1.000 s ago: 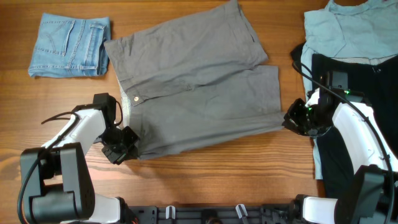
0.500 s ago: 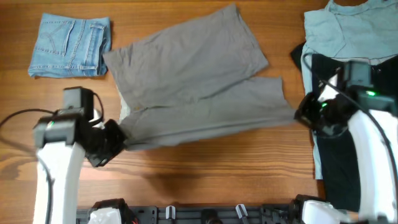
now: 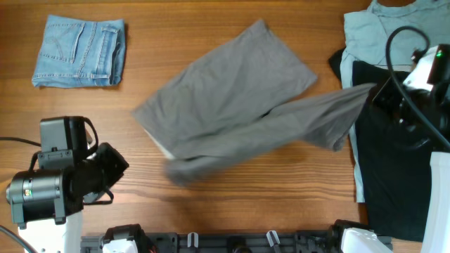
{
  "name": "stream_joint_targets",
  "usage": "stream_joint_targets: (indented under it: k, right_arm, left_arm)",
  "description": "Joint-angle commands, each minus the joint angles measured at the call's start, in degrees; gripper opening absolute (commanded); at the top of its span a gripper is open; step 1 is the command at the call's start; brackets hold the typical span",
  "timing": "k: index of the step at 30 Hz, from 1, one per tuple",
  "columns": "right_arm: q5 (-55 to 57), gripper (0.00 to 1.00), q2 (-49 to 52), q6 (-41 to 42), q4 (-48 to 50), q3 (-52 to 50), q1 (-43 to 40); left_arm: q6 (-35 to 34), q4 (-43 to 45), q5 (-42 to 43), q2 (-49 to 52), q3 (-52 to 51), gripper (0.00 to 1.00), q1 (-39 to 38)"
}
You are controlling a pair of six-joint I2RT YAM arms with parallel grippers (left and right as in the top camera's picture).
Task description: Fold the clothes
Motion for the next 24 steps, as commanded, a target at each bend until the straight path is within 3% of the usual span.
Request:
stream_joint_targets:
  k: [1,3,6,8,10,12,19,24]
  right_arm:
    - [1.9,0.04,2.6,2.0,6.6,1.7,-0.3]
    - [-1.1,0.04,4.9,2.1,10.3,1.7,-0.1]
    - [-3.8,0.04,8.3,2.0,10.5,1.7,0.0]
    - [-3.9,0.04,9.6,2.0,9.7,1.7,0.0]
    - [-3.9,0.04,10.2,1.6,9.5,1.7,0.0]
    - [-3.9,0.04,10.2,1.7,9.5,1.7,0.0]
    - [-3.9,0.04,10.1,1.7,8.0,1.7,0.0]
    - [-3.9,0.04,10.1,1.6,7.6,1.7,0.0]
  left_arm:
    - [-1.7,4.0,-5.0,1.3,0.7,0.04,0.3]
    - [-1.7,5.7,-4.5,3.0,0.7,0.04,0.3]
    - [-1.0,7.7,3.1,6.1,0.7,0.04,-0.2]
    - [2.7,9.7,10.5,8.3,0.7,0.04,-2.4]
    - [4.3,11.4,12.7,11.0,0.7,0.08,-7.3]
    - [5.1,13.3,12.6,13.6,0.6,0.19,-13.5]
    - [12.9,17.0,12.6,24.3,0.6,0.76,-34.9]
    - [15.8,19.8,13.1,34.1,0.6,0.78,-45.3]
